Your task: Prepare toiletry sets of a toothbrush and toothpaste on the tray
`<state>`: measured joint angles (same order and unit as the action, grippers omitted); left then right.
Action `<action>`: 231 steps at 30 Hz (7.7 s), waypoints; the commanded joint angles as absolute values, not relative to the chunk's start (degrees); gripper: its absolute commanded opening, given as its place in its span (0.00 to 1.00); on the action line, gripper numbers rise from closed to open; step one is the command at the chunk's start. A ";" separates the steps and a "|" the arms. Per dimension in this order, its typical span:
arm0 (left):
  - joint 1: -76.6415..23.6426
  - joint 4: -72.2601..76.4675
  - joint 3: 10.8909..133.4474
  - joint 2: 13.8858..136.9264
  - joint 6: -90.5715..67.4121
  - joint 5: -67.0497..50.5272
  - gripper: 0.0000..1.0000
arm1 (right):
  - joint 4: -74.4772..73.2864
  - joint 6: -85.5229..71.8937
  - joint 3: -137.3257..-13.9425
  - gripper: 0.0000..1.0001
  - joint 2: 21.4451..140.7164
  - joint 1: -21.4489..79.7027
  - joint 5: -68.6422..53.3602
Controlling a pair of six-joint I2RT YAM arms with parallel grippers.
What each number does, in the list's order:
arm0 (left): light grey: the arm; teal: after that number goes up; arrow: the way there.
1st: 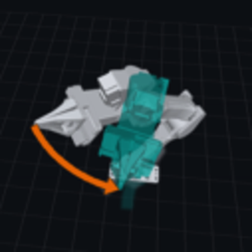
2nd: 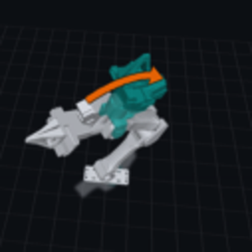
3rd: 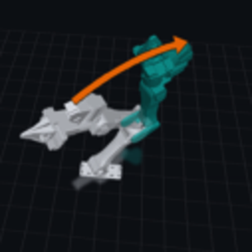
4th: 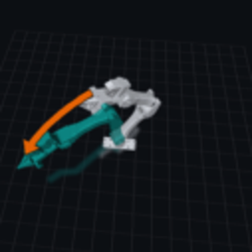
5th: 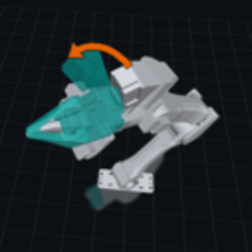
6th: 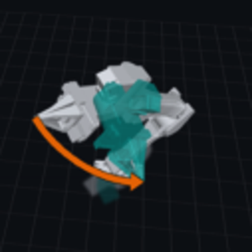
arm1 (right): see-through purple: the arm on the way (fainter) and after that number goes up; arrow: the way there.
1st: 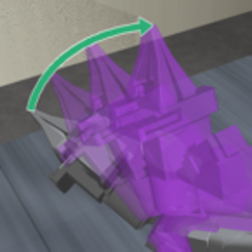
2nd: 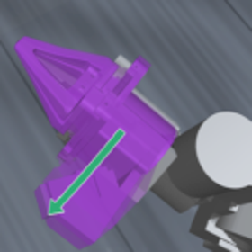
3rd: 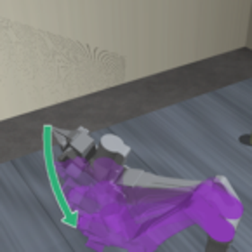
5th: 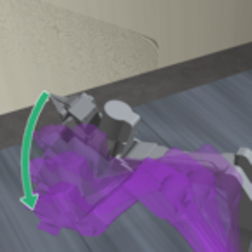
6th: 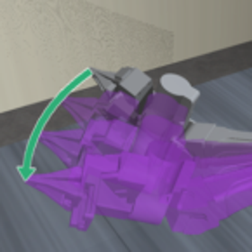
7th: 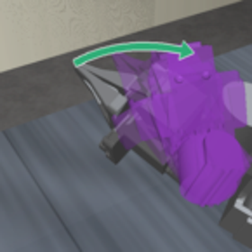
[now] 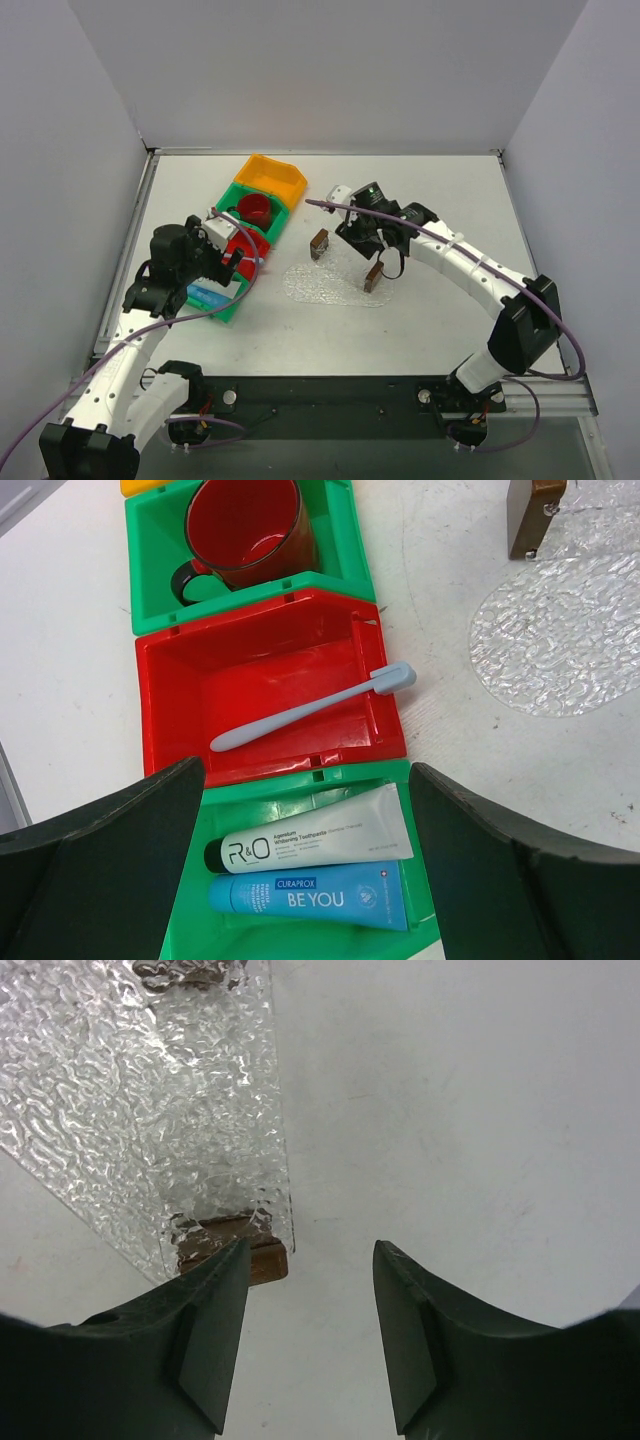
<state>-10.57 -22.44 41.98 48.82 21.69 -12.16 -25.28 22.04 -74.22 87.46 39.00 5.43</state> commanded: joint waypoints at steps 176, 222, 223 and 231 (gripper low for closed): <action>1.67 -16.61 40.96 46.67 15.12 -16.35 0.95 | -38.67 39.90 -88.16 0.27 113.20 44.56 -21.88; 1.76 -16.61 40.87 46.67 15.56 -16.88 0.95 | -37.09 39.46 -86.66 1.00 110.39 44.47 -19.16; 1.76 -16.61 40.87 46.67 15.56 -16.96 0.95 | -37.09 39.38 -86.66 1.00 110.30 44.56 -19.25; 1.67 -16.44 40.87 46.76 15.56 -16.88 0.95 | -36.65 37.45 -88.15 1.00 108.11 44.38 -18.11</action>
<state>1.26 -19.27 39.79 47.42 15.40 -15.51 -35.92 38.96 -86.78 112.99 44.66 -18.98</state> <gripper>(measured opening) 0.946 0.999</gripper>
